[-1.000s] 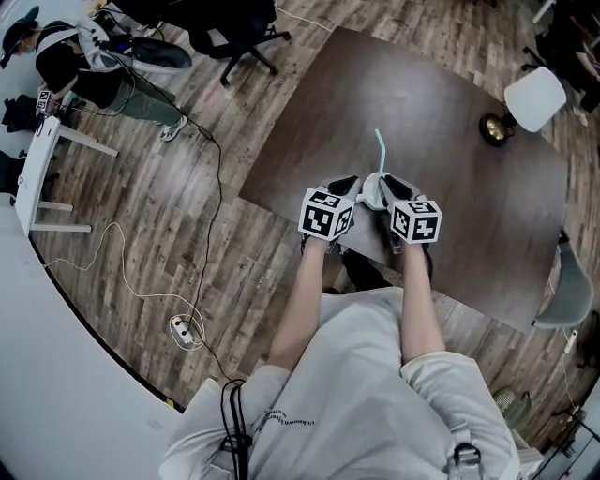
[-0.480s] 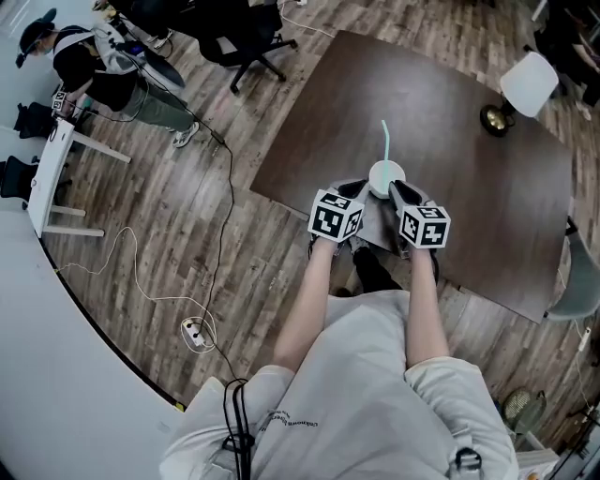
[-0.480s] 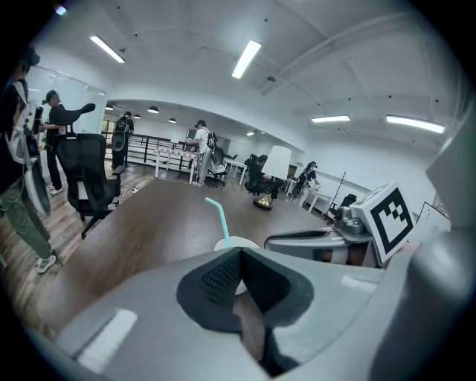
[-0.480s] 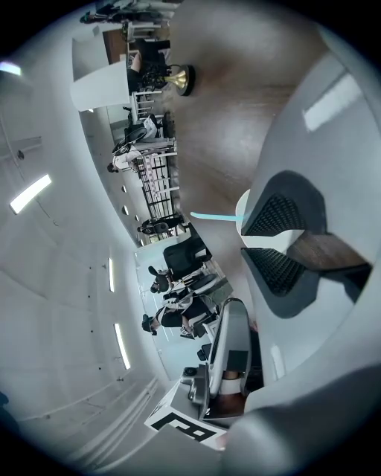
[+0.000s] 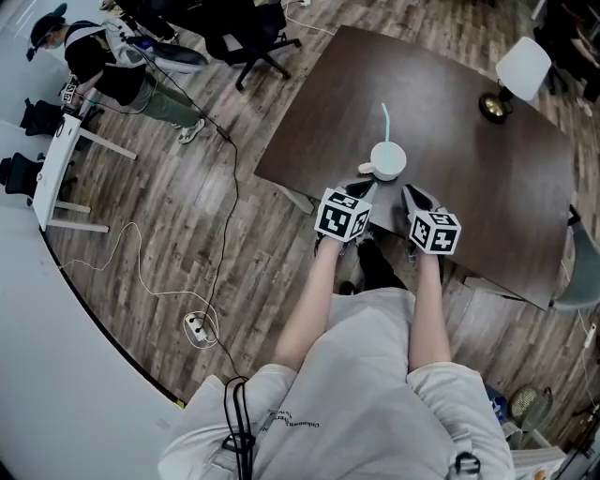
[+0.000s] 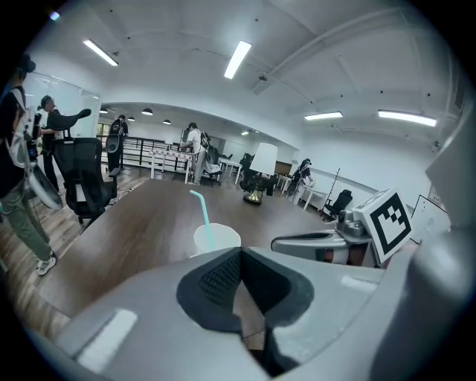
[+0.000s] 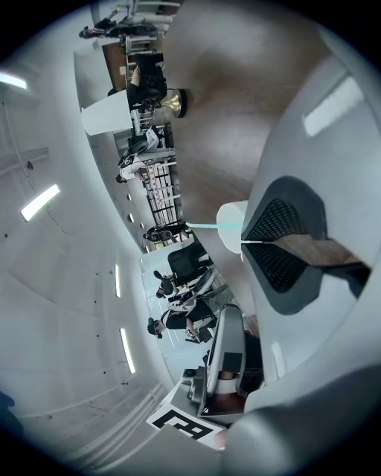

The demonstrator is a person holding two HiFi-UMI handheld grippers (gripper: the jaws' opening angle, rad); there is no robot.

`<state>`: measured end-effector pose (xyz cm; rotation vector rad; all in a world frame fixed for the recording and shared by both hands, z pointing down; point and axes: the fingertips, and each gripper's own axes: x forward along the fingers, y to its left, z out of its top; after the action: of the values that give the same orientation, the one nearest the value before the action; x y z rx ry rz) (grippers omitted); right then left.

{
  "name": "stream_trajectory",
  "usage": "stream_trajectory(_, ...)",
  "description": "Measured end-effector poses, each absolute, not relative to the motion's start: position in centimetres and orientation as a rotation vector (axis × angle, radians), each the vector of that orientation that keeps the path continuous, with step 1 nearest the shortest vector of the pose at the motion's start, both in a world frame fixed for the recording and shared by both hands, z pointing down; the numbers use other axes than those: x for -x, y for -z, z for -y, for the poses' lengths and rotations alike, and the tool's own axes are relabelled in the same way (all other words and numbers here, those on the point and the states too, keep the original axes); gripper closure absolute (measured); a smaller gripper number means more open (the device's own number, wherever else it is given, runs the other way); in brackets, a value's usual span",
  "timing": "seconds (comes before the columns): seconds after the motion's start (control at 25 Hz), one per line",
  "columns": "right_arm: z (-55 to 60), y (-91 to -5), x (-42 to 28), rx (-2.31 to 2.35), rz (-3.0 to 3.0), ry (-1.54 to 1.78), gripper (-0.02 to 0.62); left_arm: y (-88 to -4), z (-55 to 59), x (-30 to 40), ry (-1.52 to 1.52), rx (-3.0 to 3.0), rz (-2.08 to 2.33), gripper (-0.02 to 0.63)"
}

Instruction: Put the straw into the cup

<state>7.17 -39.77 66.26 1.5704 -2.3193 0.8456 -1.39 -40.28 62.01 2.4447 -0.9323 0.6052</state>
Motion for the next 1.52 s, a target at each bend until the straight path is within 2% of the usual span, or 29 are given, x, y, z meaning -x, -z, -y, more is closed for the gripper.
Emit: stream_trajectory(1.52,40.2,-65.4,-6.7,-1.485,2.345,-0.788,0.569,-62.2,40.5,1.4,-0.617,-2.436,0.960,0.606)
